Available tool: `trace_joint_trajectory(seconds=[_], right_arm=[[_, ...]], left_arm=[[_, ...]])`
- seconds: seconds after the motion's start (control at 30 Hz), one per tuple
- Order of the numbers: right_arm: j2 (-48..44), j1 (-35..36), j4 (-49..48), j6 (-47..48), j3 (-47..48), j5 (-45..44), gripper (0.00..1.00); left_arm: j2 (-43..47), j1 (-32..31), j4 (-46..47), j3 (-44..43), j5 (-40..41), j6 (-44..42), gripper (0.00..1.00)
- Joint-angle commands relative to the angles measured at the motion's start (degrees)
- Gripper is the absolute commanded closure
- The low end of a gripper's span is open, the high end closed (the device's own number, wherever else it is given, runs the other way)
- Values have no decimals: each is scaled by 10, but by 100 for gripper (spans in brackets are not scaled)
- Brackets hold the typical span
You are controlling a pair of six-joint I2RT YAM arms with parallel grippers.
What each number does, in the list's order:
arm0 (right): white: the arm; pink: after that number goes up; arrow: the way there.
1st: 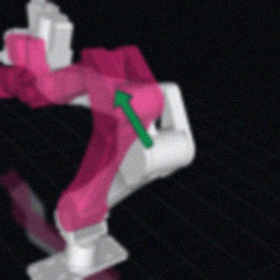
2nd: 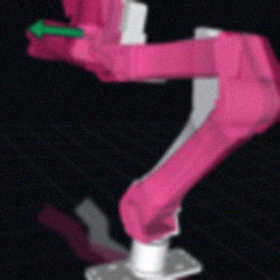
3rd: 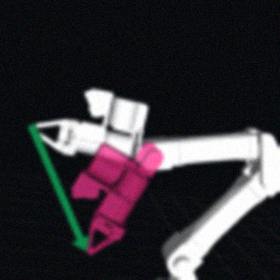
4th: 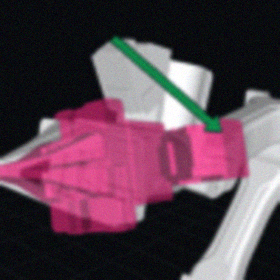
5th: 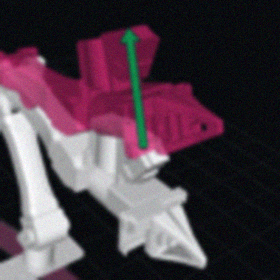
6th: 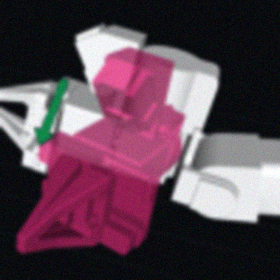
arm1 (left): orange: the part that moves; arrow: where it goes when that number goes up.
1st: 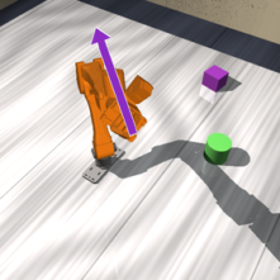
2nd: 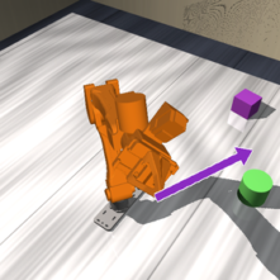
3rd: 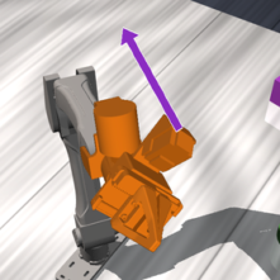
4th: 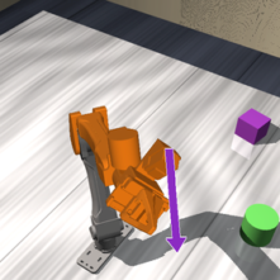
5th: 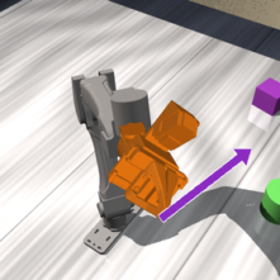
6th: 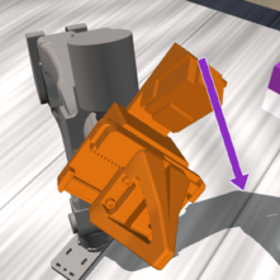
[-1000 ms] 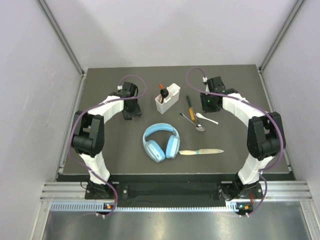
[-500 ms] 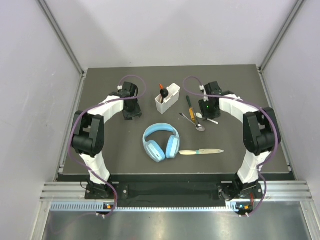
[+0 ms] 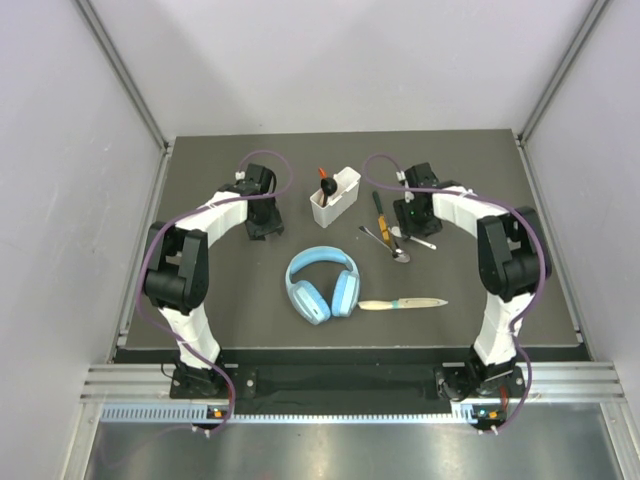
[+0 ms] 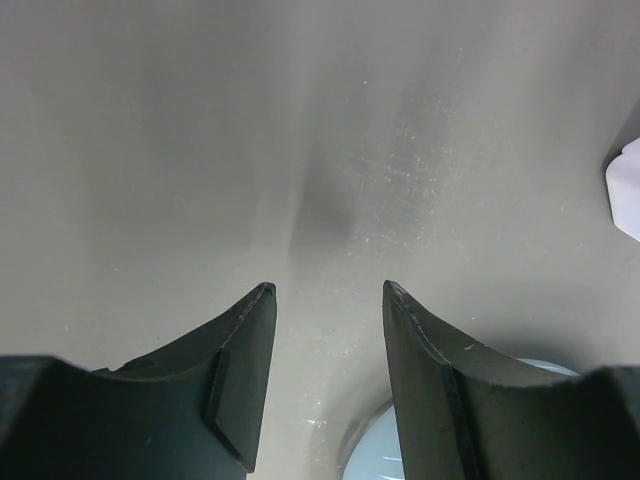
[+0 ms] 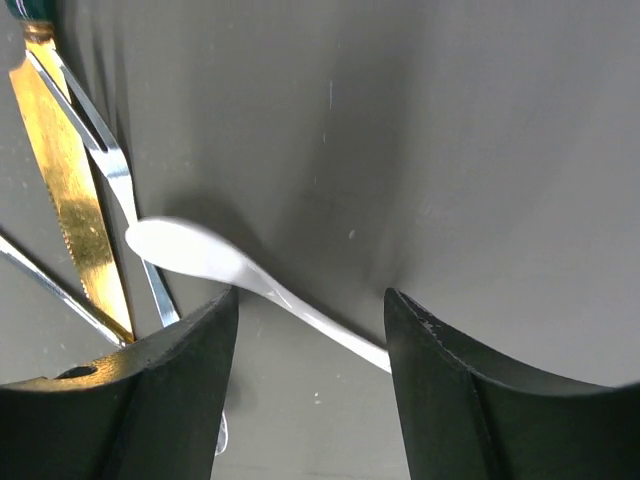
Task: Sort the eating utensils into containers
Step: Pick up the spoon from the center of the board.
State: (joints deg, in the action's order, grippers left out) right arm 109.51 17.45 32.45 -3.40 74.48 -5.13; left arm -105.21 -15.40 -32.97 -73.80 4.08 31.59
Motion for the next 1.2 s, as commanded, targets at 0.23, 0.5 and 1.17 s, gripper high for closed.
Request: trace_joint_trajectory(seconds=[0.23,0.5,1.17], right_arm=[[20,3,-13,16,11,23,79],[4,10,-5,3,-12,23,100],[-70,34,-63,-45,214,114,100]], left_arm=[[12,0,12,4,1,2,48],[10,-1,15,2,0,5,48],[7,-1,12,-6,-3,6,48]])
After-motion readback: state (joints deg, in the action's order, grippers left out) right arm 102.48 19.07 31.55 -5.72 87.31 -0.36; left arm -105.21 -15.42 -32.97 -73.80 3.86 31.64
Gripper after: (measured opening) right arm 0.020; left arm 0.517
